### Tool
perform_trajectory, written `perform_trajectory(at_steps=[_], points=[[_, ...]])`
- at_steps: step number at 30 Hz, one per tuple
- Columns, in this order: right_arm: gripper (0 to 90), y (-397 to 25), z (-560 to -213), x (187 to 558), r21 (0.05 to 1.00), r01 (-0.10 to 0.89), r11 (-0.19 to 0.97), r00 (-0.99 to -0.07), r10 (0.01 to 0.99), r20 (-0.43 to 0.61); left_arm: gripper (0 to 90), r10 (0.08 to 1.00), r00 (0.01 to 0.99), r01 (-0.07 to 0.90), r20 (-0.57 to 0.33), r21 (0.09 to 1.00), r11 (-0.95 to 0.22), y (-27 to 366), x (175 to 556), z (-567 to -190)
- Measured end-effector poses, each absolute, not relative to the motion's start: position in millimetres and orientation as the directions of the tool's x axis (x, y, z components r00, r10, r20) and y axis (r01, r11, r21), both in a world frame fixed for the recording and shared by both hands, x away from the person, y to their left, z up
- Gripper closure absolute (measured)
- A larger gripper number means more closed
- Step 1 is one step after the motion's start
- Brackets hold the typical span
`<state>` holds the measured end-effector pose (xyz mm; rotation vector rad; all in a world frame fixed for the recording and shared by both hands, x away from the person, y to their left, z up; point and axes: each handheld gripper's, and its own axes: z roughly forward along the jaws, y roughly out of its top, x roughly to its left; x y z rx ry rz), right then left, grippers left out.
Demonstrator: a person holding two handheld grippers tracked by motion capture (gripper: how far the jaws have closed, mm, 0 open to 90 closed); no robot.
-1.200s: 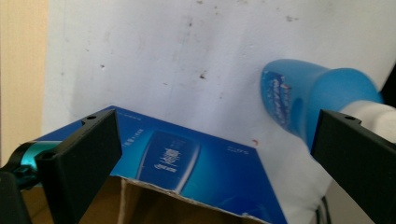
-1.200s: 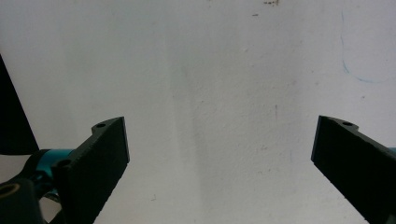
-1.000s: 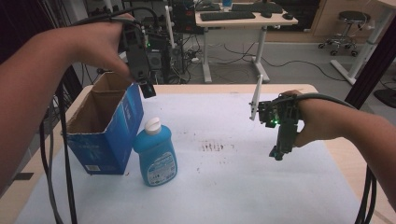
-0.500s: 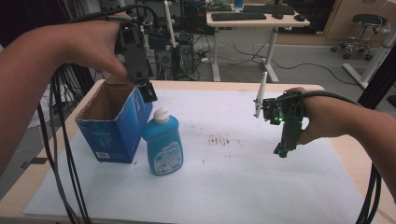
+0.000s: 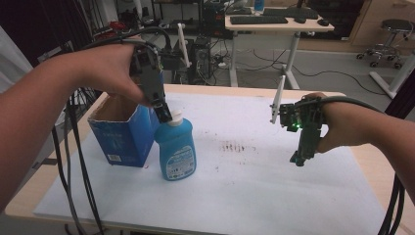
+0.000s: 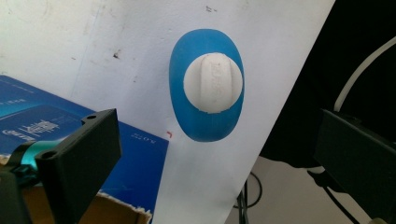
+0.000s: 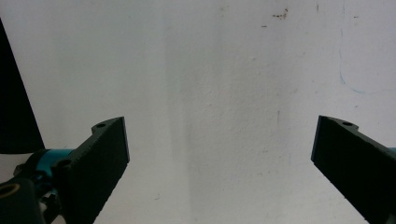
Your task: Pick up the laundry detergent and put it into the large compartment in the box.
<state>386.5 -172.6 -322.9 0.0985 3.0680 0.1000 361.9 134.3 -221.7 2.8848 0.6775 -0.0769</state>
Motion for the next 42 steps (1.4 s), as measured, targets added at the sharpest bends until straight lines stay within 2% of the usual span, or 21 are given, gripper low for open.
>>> perform_trajectory(at_steps=[9,42], points=[[3.2,-169,-326,387,0.054,0.049,0.997,-0.996,0.053,-0.069,1.7,0.479,0.874,0.487,-0.084,0.158,-0.859,132,366,-237],[3.2,-160,-334,390,0.044,0.033,0.998,-0.997,0.036,-0.067,1.8,0.495,0.868,0.496,-0.043,0.09,-0.863,110,366,-289]])
